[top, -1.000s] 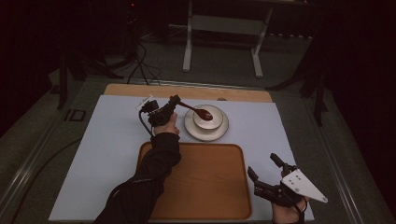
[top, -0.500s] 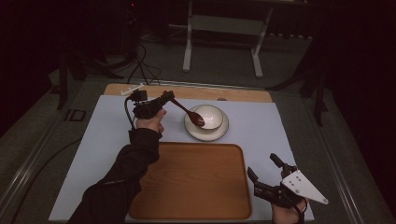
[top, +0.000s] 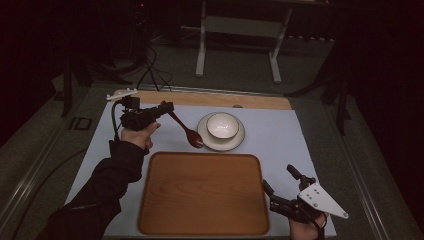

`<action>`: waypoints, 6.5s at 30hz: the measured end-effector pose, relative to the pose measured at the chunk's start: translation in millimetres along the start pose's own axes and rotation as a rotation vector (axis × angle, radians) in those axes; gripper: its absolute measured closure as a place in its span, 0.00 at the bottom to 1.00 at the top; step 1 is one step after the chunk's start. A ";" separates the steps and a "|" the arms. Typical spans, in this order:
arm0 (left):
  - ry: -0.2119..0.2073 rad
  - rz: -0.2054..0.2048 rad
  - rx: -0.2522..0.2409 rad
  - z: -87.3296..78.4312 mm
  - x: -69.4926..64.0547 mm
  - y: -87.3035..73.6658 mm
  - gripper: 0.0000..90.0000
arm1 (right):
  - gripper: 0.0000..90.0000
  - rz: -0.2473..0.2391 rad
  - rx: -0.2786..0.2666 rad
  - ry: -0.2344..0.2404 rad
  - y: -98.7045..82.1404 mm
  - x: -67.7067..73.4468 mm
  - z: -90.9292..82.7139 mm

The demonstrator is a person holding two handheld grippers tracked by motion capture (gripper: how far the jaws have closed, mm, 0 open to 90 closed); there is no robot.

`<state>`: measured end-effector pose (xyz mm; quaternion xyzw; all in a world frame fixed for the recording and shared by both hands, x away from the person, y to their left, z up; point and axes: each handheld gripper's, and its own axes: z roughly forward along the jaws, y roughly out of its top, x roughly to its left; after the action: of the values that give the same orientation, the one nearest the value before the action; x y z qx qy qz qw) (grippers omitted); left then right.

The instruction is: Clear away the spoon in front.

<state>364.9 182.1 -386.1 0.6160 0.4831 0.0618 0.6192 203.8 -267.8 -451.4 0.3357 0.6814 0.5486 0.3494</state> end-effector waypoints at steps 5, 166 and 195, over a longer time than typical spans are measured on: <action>-0.013 0.023 0.083 -4.6 -2.5 -0.5 0.93 | 0.14 -0.001 0.000 0.000 -0.1 0.4 0.0; -0.007 0.404 0.222 -106.1 3.2 -134.7 0.00 | 0.15 0.013 0.065 0.047 -5.5 3.8 11.5; 0.054 0.396 0.057 -127.7 30.7 -159.4 0.00 | 0.15 0.024 0.089 0.058 -11.1 0.3 14.1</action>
<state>212.2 255.3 -504.4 0.7142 0.3707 0.1853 0.5641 214.7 -262.3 -464.5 0.3430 0.7109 0.5312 0.3079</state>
